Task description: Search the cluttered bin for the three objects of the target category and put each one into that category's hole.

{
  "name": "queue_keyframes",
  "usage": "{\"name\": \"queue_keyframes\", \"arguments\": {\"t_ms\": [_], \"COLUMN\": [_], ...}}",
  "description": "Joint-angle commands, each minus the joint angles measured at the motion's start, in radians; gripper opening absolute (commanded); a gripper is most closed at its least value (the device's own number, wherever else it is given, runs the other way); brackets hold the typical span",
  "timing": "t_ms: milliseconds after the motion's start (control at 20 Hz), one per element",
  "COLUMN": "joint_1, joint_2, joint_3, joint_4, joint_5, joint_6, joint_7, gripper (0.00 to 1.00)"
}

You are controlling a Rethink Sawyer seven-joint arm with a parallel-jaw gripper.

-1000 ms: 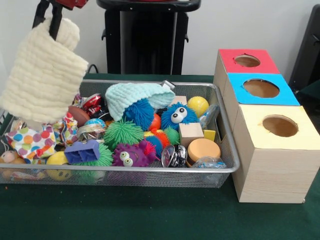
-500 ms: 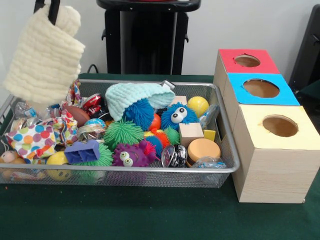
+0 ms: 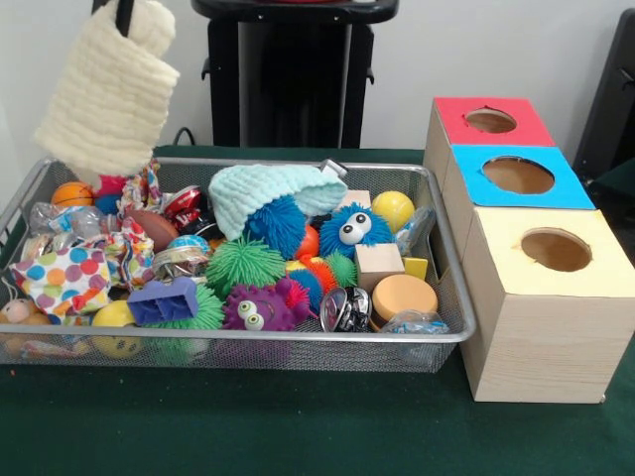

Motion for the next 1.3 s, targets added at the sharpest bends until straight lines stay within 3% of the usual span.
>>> {"name": "queue_keyframes", "arguments": {"t_ms": [50,350,750,1100,1300], "joint_1": [0.021,0.059,0.236,0.269,0.245], "joint_2": [-0.008,-0.008,0.007,-0.006,0.016], "joint_3": [0.065,0.042,-0.06,-0.066,-0.047], "joint_4": [0.177,0.188,0.235,0.4,0.487], "joint_5": [-0.029,-0.03,-0.004,0.003,-0.011], "joint_6": [-0.103,-0.106,-0.135,-0.349,-0.506], "joint_7": [0.128,0.146,0.289,0.319,0.329], "gripper": [0.0,0.0,0.0,0.0,0.0]}}
